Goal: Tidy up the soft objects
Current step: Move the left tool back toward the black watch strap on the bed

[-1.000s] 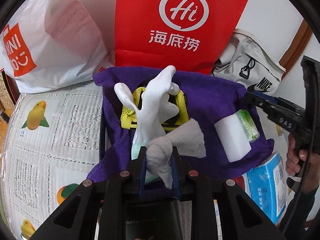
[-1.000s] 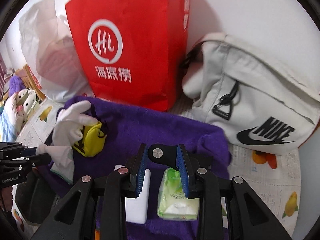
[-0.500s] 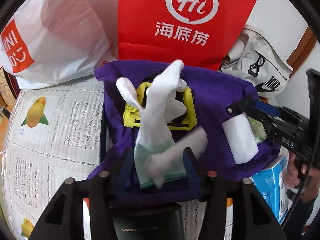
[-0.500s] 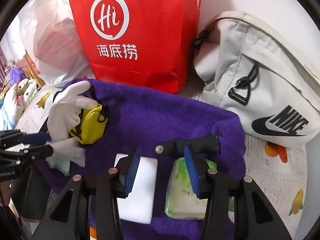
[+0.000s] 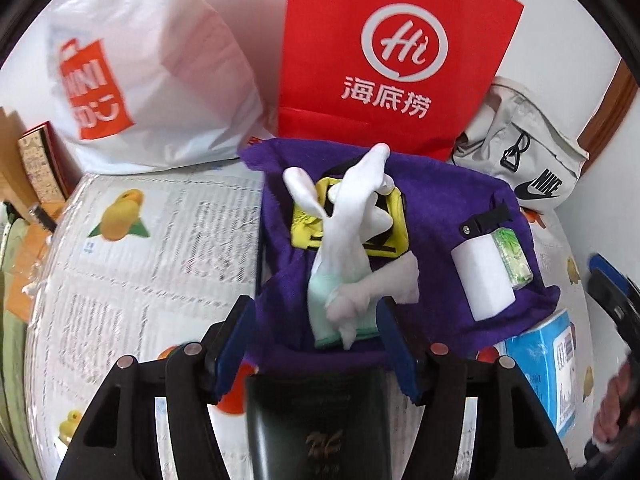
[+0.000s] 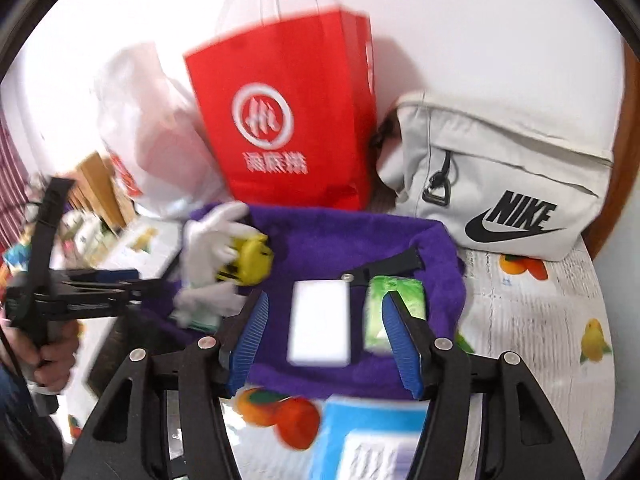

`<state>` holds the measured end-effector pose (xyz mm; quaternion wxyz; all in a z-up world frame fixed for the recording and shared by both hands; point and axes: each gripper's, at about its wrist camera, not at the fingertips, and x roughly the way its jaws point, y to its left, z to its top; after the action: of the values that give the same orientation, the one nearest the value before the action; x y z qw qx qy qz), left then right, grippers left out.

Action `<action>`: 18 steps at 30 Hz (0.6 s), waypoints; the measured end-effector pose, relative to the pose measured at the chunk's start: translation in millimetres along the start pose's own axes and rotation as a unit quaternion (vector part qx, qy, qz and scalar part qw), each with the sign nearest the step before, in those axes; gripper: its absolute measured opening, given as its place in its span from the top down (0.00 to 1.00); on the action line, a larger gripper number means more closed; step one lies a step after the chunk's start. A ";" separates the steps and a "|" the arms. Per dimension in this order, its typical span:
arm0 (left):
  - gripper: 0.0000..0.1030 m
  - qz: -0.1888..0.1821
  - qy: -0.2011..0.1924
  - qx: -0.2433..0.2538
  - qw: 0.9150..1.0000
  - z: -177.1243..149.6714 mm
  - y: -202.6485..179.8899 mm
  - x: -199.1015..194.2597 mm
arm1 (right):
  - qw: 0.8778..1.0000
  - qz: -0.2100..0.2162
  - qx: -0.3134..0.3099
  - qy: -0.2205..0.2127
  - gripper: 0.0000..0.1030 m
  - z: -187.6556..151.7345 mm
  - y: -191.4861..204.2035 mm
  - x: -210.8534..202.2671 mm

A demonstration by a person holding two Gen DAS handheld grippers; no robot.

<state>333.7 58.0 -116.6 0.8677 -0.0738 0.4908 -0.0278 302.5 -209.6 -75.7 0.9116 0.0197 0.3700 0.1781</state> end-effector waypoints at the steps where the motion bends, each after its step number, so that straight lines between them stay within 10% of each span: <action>1: 0.41 -0.002 -0.002 -0.003 1.000 -3.1 1.9 -4.9 | 1.000 0.003 -0.001 -0.004 0.35 -2.5 5.3 -8.6; 9: 0.41 -0.011 -0.026 -0.013 1.000 -41.7 5.0 -47.9 | 1.000 -0.004 -0.016 -0.011 0.31 -54.6 47.0 -64.4; 18: 0.41 -0.016 -0.025 -0.021 0.999 -103.3 11.2 -76.1 | 0.996 0.029 0.019 0.080 0.31 -141.7 82.9 -61.9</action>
<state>205.7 67.8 -106.1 0.8776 -0.1003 0.4678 -0.0300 139.2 -166.6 -123.3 0.8728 0.0331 0.4447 0.1983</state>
